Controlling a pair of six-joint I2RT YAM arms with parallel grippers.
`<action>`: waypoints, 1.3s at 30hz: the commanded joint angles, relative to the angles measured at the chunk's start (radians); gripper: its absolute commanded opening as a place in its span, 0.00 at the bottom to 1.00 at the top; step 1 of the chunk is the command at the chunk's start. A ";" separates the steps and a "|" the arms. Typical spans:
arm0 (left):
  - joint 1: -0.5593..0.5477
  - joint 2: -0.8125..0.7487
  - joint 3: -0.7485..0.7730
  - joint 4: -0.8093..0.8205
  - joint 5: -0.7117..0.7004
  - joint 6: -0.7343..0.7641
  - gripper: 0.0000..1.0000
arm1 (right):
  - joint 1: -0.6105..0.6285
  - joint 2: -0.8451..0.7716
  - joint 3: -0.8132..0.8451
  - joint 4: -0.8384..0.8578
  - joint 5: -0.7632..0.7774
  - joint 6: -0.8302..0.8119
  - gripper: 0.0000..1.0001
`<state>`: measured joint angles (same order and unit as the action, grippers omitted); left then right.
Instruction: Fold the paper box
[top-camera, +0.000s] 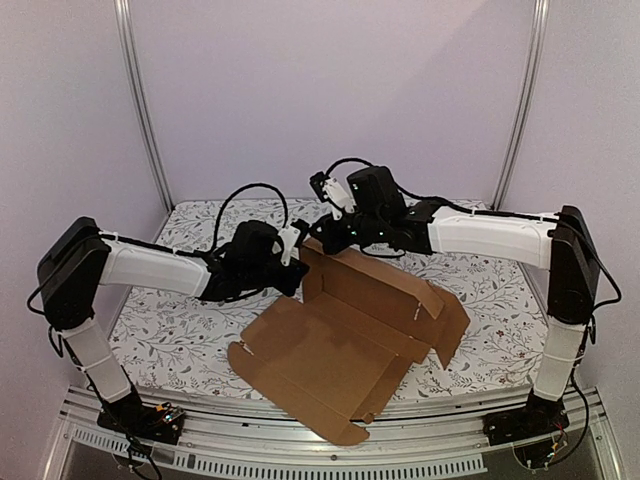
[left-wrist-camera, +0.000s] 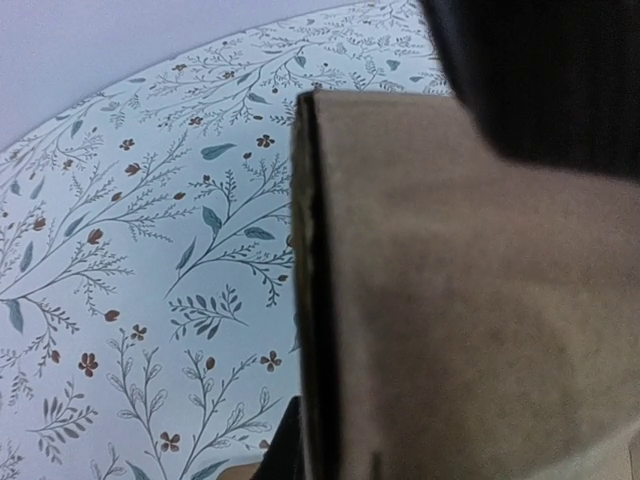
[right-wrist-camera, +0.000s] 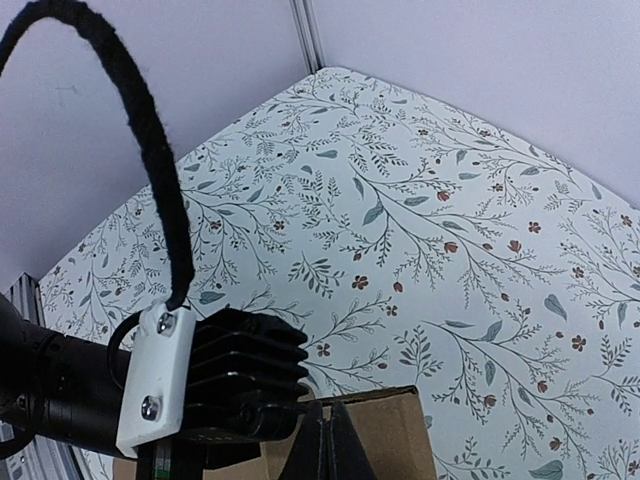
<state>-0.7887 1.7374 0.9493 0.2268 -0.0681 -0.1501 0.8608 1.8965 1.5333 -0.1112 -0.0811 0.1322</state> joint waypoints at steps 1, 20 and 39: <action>-0.021 0.035 -0.022 0.015 0.007 -0.004 0.07 | -0.006 0.053 0.030 0.006 -0.021 0.021 0.00; -0.024 0.081 -0.038 0.110 -0.020 -0.007 0.34 | -0.009 0.077 -0.047 0.003 -0.025 0.027 0.00; -0.024 0.154 -0.014 0.242 -0.037 -0.004 0.00 | -0.008 0.046 -0.071 -0.013 -0.040 0.054 0.00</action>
<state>-0.7959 1.8580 0.9283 0.4541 -0.1127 -0.1635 0.8486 1.9427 1.4975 -0.0315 -0.0917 0.1699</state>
